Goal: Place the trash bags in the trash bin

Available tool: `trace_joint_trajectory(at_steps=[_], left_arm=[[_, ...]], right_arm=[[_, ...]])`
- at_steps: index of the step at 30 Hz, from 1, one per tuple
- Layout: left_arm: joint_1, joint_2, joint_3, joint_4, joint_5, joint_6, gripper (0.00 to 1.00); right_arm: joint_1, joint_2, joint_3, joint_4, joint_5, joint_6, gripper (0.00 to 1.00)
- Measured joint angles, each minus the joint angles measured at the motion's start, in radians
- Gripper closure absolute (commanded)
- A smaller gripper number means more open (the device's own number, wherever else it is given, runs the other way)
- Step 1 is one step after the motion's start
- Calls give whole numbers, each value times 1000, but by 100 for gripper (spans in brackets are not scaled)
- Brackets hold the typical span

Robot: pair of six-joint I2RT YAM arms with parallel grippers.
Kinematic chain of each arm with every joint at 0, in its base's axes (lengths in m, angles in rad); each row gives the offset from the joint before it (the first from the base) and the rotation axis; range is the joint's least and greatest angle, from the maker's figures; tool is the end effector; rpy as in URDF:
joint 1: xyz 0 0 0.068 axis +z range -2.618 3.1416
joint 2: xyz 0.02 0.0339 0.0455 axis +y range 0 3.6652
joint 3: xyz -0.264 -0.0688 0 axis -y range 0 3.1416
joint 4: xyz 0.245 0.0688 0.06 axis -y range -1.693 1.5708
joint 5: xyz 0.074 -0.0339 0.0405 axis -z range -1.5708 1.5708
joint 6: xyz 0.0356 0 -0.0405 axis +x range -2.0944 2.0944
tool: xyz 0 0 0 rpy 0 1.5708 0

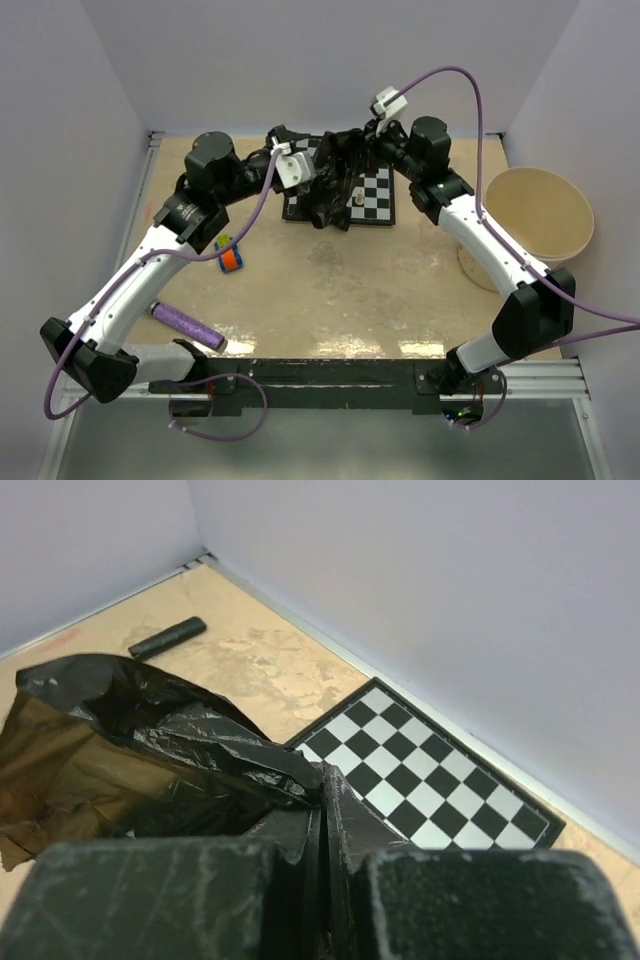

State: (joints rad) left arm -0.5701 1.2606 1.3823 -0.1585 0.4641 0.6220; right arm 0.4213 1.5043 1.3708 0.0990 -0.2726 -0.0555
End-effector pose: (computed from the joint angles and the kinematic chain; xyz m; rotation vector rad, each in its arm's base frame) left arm 0.2280 -0.1651 0.4503 1.1799 1.1009 -0.3323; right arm 0.3260 0.1566 0.4000 -0.5885 1.5168 0.5009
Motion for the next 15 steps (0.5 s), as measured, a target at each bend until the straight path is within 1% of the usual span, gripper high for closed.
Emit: trace_joint_trajectory(at_steps=[3,6,9,10,11,12,15], left_arm=[[0,33,4,58,-22,-18,30],[0,104,34,67,-25,-18,30],[-1,186,85,47,-23,3,35],[-3,201,95,34,-23,13,41],[-3,217,109,13,-23,30,53],[-3,230,126,-10,-21,48,61],[-8,264,189,-90,-32,106,83]], right_arm=[[39,-6,-1,-5,-18,-82,100],[83,-7,-1,-18,-34,-148,100],[120,-8,-1,-33,-49,-197,100],[128,-8,-1,-37,-60,-212,100],[132,-8,-1,-39,-61,-228,100],[132,-8,-1,-45,-61,-238,100],[126,-12,-2,-50,-62,-261,100]])
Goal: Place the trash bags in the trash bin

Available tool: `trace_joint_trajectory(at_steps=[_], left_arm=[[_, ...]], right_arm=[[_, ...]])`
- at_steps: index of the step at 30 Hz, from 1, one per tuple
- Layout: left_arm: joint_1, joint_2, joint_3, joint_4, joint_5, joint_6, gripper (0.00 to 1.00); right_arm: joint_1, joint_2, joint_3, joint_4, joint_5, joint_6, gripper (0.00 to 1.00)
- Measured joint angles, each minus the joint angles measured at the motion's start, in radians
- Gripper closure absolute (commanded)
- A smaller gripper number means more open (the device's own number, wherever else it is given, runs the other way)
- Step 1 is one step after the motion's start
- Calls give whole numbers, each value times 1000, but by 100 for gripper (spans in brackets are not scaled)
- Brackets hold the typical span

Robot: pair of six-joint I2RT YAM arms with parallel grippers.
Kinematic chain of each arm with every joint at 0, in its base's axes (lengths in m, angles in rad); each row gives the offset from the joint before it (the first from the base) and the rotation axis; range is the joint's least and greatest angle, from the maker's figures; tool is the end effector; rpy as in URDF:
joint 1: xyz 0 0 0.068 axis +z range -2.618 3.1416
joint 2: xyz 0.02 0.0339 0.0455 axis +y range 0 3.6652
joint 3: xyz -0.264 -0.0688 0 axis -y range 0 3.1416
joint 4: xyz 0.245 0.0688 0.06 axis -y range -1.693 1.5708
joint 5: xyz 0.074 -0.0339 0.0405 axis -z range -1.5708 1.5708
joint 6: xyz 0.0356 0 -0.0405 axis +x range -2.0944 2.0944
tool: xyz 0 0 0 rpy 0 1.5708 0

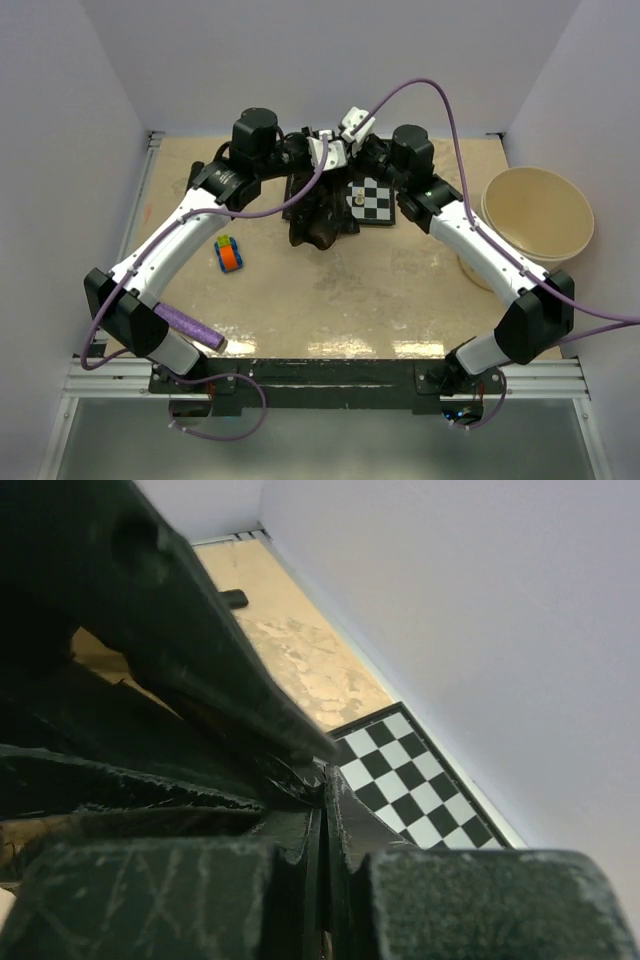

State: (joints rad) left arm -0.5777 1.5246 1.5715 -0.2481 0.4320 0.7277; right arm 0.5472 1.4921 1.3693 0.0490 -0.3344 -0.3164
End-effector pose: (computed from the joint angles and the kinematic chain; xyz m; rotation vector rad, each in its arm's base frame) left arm 0.2883 -0.2058 0.4274 1.2997 1.1886 -0.2732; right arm 0.2989 0.1958 0.3983 -0.9197 1.3816 0.4503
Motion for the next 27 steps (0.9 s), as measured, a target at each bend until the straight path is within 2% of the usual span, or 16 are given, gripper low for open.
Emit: trace_joint_trajectory(at_steps=[2,3,4,5,6,7,8,9,15,16,20,22,25,27], left_arm=[[-5,21,45,-71,-6,42,99],[-7,26,56,-96,-12,59,100],[-8,30,68,-122,-15,81,100],[-8,30,73,-142,-24,96,100],[-5,30,74,-150,-29,102,100],[-2,29,75,-161,-36,103,100],[1,29,75,-172,-44,100,100],[3,29,74,-178,-53,91,100],[18,13,57,-121,-137,-41,100],[23,3,48,-104,-153,-66,100],[48,-52,14,-52,-202,-155,100],[59,-79,3,-36,-216,-182,100],[76,-121,-21,-12,-240,-212,100],[85,-143,-39,-1,-253,-220,100]], right_arm=[[-4,-9,-1,1,2,-14,100],[-5,-14,-3,1,3,-18,100],[-5,-22,-11,0,7,-22,93],[-6,-32,-24,0,3,-22,75],[-5,-38,-35,3,4,-19,61],[-4,-44,-46,5,8,-10,52],[-2,-49,-57,11,18,3,48],[0,-52,-68,20,33,18,44],[1,-53,-98,46,124,137,41],[0,-53,-103,49,145,158,43],[-20,-40,-119,53,198,233,69],[-55,-23,-119,58,207,287,76],[-128,8,-119,62,211,355,97],[-163,20,-119,63,209,382,100]])
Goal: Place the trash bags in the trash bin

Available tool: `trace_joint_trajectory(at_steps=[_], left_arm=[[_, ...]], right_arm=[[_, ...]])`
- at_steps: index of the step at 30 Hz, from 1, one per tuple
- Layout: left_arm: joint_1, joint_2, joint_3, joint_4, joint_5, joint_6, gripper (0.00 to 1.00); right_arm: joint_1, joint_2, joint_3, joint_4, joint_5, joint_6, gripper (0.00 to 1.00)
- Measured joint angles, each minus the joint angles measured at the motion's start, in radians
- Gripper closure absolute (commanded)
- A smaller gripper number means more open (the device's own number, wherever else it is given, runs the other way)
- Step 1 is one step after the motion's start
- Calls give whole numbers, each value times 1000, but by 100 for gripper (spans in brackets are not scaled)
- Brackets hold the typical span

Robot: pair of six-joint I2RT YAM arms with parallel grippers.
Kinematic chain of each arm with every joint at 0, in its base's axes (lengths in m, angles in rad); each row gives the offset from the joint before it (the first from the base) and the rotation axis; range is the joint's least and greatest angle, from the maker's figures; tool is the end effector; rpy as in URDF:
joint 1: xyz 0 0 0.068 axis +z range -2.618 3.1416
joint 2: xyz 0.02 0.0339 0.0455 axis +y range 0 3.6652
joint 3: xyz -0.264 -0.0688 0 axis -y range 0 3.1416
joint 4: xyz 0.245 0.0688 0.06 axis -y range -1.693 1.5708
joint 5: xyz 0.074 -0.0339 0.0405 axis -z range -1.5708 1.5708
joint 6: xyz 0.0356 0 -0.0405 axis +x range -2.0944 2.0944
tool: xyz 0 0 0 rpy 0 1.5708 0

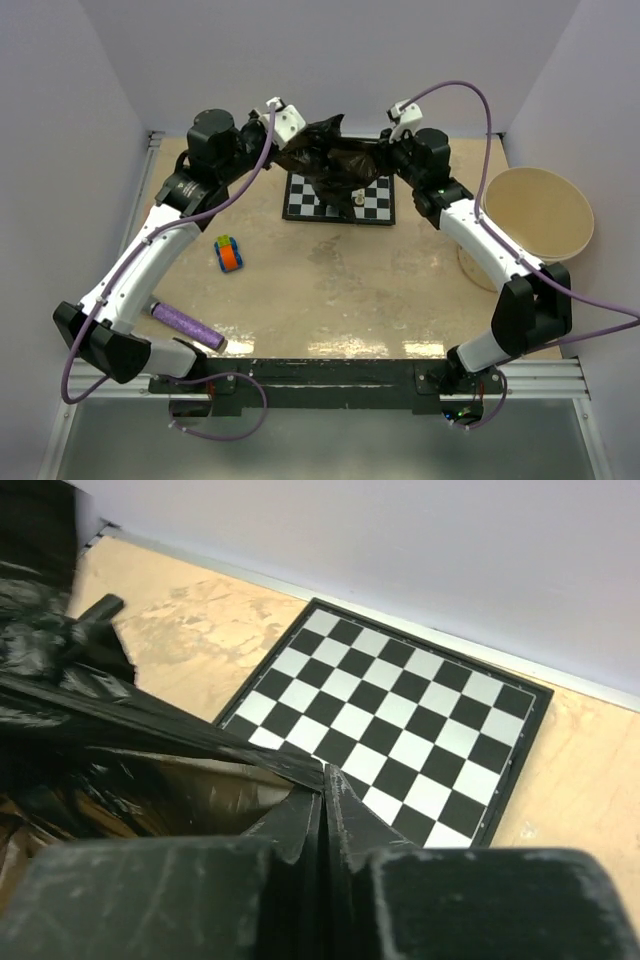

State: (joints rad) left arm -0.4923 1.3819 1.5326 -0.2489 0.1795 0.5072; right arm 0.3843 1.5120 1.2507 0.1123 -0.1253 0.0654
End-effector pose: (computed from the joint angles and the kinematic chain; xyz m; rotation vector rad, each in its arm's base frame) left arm 0.2721 -0.1531 0.4582 0.9164 1.3952 -0.1385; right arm 0.3365 0.1409 0.3555 -0.3682 1.6991 0.4395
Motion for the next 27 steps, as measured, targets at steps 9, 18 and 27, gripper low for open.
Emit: trace_joint_trajectory(at_steps=[9,18,27], left_arm=[[43,-16,-94,36,-108,-27,100],[67,-25,-112,73,-84,-89,100],[67,-27,-112,77,-45,-133,100]], right_arm=[[-26,-11,-19,13,2,32,85],[-40,-109,-65,36,-327,-99,30],[78,-29,13,38,-471,-230,32]])
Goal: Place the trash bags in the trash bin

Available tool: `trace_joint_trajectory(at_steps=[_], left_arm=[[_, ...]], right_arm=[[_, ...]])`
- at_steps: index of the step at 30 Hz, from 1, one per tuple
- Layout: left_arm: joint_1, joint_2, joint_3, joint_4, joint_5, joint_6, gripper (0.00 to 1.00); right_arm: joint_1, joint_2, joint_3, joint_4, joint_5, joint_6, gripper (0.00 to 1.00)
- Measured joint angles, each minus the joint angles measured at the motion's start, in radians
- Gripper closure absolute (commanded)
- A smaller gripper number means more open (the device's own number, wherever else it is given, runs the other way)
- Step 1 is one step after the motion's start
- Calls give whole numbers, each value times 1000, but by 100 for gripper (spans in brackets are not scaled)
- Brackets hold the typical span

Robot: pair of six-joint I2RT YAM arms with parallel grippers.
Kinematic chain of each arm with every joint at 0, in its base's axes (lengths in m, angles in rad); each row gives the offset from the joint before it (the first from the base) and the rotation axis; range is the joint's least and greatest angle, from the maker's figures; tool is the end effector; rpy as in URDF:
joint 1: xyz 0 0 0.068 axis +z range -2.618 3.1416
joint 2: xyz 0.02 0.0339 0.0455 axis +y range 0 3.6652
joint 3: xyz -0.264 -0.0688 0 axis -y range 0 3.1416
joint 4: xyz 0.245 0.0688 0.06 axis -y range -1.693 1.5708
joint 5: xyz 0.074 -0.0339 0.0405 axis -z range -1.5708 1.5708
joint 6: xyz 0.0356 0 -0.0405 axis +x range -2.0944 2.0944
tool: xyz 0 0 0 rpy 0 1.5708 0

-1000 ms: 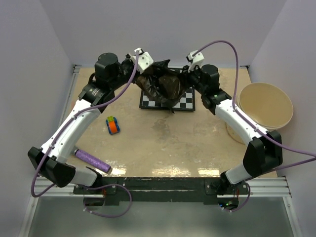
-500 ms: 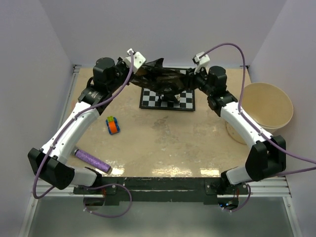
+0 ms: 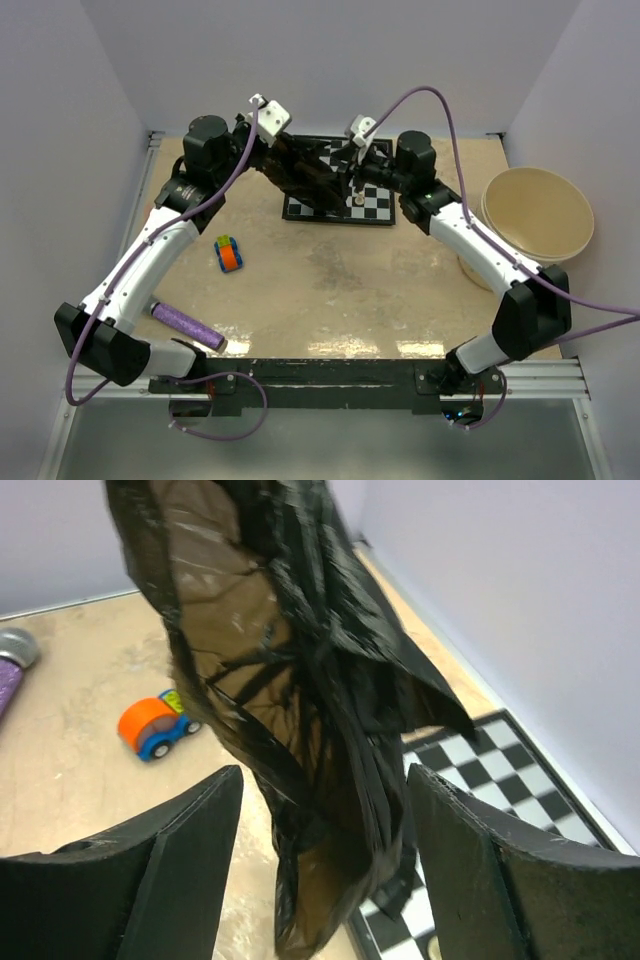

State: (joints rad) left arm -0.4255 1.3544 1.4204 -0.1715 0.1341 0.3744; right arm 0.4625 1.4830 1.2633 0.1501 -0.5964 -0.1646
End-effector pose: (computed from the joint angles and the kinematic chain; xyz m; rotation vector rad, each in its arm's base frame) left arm 0.2827 -0.1333 0.4359 0.7452 1.5030 -0.1509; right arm 0.3063 0.1751 0.3745 -0.9368 1.3908 0.7131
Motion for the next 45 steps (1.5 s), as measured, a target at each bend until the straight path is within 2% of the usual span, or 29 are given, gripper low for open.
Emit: trace_joint_trajectory(at_steps=[3,6,10,11,12,18,23,30,45], left_arm=[[0,-1,0,-2,1,-8,100],[0,-3,1,-2,1,-18,100],[0,-7,1,-2,1,-24,100],[0,-8,1,-2,1,-24,100],[0,-10,1,-3,1,-24,100],[2,-20,-3,-2,-25,-18,100],[35,-30,-39,1,-66,-11,100],[70,-30,-77,9,-111,-6,100],[90,-38,-93,35,-165,-5,100]], right_arm=[[37,50,34,6,2,-10,37],[57,98,65,17,3,-10,46],[62,140,93,31,22,-3,74],[63,145,96,35,29,1,90],[63,147,98,42,32,8,100],[63,137,108,47,32,29,100],[48,69,102,25,24,41,100],[-58,-47,61,16,22,75,100],[-138,-77,-30,-47,123,80,100]])
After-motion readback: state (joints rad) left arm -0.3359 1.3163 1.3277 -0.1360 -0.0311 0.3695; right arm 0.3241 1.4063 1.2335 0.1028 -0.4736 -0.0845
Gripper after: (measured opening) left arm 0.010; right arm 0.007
